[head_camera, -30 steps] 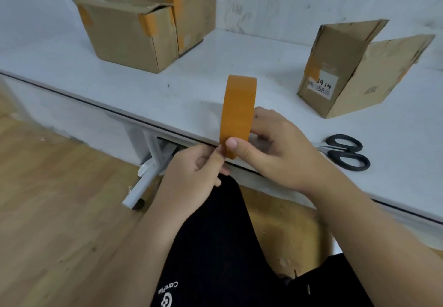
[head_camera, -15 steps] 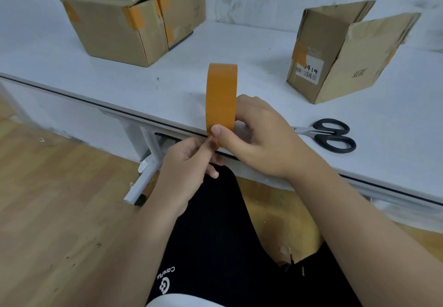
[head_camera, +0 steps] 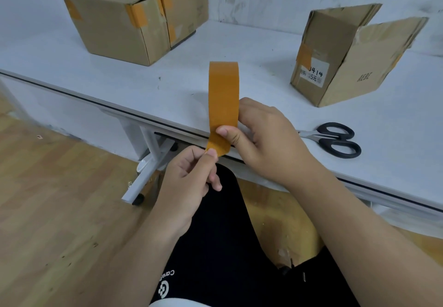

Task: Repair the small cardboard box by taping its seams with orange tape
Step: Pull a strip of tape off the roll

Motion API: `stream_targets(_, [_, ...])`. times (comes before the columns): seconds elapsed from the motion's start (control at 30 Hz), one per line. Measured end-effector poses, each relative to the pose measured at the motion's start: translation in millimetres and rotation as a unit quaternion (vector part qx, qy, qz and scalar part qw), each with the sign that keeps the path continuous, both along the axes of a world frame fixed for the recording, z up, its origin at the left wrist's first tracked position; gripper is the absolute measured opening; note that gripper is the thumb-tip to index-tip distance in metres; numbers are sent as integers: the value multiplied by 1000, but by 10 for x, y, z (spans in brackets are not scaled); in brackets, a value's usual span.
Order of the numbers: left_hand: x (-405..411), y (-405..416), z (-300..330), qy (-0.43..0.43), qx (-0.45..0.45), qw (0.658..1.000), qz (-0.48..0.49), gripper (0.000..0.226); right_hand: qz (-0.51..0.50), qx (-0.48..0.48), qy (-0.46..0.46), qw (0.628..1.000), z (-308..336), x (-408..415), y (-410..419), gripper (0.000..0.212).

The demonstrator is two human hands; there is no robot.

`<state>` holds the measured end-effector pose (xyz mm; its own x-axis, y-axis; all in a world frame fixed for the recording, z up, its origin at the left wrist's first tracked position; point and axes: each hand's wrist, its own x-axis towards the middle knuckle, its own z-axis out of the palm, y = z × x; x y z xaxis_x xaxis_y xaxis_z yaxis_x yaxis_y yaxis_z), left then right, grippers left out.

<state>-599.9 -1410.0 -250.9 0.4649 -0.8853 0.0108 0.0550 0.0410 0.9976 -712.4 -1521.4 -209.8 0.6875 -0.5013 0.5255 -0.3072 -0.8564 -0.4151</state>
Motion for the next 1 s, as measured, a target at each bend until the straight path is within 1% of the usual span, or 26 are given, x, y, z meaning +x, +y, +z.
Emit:
stream_targets(0.1, [-37,93,-61,24,-9,1000,-11,29,-20,-5,7,1000,-3,10,0,42])
stream_targets(0.23, [-38,230,-103,26,-42,999,-12,30,-30,-1,22,999,3,17,13,44])
stream_targets(0.3, [-35,271,-143,14,-41,999,-10,30,-39,-3,25,999,4,21,17,46])
stream_targets(0.37, [-40,279,-190,20,-26,999,0,26,-43,-2,24,999,1,18,19,44])
stream_targets(0.47, [-64,210,-244,32,-5,999,1,22,-46,23,15,999,11,16,23,40])
stream_targets(0.53, [-96,153,-273,63,-7,998,3,22,-59,42,6,997,24,12,35,39])
stream_targets(0.63, [-149,102,-326,85,-10,996,14,27,-66,71,-15,995,43,3,72,32])
stream_targets(0.7, [-170,75,-362,87,-6,996,23,32,-68,61,-10,996,49,2,87,33])
stream_targets(0.8, [-158,44,-395,97,-9,995,29,32,-67,40,7,997,51,-1,77,39])
stream_targets(1.0, [-85,68,-410,97,-13,995,21,31,-62,14,10,998,36,-1,63,29])
